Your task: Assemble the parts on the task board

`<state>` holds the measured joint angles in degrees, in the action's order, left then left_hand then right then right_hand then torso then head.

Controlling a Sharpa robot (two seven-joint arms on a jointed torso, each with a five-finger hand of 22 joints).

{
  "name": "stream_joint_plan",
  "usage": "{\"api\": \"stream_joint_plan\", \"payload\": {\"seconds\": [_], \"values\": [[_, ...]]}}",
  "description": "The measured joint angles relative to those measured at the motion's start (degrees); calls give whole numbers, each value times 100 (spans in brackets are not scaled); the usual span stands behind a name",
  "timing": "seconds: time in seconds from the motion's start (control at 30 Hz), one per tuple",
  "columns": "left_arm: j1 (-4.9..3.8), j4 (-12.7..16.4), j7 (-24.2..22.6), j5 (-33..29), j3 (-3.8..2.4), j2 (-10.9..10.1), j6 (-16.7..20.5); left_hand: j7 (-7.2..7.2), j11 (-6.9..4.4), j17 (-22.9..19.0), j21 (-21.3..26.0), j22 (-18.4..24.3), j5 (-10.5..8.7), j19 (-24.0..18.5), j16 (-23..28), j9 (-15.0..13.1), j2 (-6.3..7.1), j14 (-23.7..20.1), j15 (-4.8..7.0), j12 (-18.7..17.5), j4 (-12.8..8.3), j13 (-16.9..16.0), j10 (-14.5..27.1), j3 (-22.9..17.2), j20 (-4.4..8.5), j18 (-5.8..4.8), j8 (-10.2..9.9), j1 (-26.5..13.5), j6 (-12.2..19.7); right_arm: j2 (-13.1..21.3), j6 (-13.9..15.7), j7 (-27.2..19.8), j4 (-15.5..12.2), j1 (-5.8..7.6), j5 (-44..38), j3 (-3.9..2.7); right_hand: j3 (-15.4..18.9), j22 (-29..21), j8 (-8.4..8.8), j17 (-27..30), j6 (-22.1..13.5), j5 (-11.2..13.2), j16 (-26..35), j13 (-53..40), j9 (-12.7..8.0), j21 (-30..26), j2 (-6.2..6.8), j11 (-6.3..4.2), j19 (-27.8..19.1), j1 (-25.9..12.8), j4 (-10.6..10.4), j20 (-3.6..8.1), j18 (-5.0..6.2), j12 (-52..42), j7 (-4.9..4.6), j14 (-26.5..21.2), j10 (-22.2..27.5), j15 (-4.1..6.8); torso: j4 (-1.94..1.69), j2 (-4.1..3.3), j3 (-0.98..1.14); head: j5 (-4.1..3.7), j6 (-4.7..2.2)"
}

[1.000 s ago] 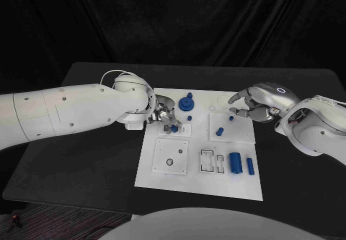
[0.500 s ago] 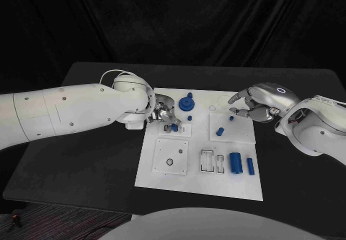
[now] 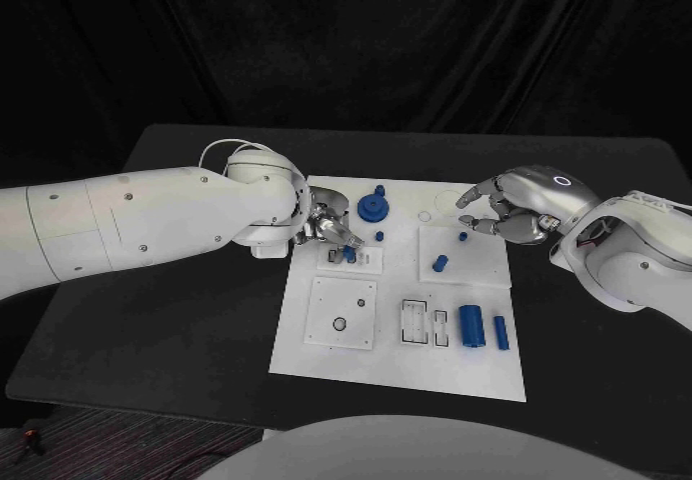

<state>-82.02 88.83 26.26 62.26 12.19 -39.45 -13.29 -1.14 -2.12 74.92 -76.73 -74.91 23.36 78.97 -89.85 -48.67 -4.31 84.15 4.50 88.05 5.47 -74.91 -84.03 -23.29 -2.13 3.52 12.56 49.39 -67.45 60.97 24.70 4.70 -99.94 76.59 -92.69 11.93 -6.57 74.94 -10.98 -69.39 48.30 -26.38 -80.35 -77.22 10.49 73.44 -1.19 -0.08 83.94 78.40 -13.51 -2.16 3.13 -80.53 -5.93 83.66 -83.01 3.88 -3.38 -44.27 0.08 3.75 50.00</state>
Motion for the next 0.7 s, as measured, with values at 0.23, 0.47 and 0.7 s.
{"api": "stream_joint_plan", "payload": {"seconds": [0.23,0.47,0.7], "values": [[0,3,4,0,0,11,-12,10,1,0,45,0,-142,0,0,42,43,0,0,-27,7,0,0,-7,0,0,-61,-65,52,-4,-3,4,2,-1,0,0,-9,0,0,0,11,0,0,0,0,0,0,11,0,0,9,0,0,0,-11,-1,11,-1,0,1,1,0,0],[1,6,10,1,0,14,-45,11,1,0,45,0,-252,0,0,64,37,0,0,-27,6,0,0,-7,0,0,-97,-115,53,-5,-5,7,3,-1,0,0,-16,-1,0,0,21,0,0,0,0,0,0,20,0,0,16,0,0,26,-21,-1,20,-1,0,2,1,-4,0],[2,10,15,1,0,15,-77,11,1,0,67,0,-422,0,0,87,66,0,0,-47,47,0,0,2,0,0,-119,-192,53,-6,-8,10,5,-2,1,0,-16,-1,0,-1,21,0,0,0,1,0,0,20,0,0,16,0,0,27,-21,-2,20,-2,-1,1,1,-12,0]]}}
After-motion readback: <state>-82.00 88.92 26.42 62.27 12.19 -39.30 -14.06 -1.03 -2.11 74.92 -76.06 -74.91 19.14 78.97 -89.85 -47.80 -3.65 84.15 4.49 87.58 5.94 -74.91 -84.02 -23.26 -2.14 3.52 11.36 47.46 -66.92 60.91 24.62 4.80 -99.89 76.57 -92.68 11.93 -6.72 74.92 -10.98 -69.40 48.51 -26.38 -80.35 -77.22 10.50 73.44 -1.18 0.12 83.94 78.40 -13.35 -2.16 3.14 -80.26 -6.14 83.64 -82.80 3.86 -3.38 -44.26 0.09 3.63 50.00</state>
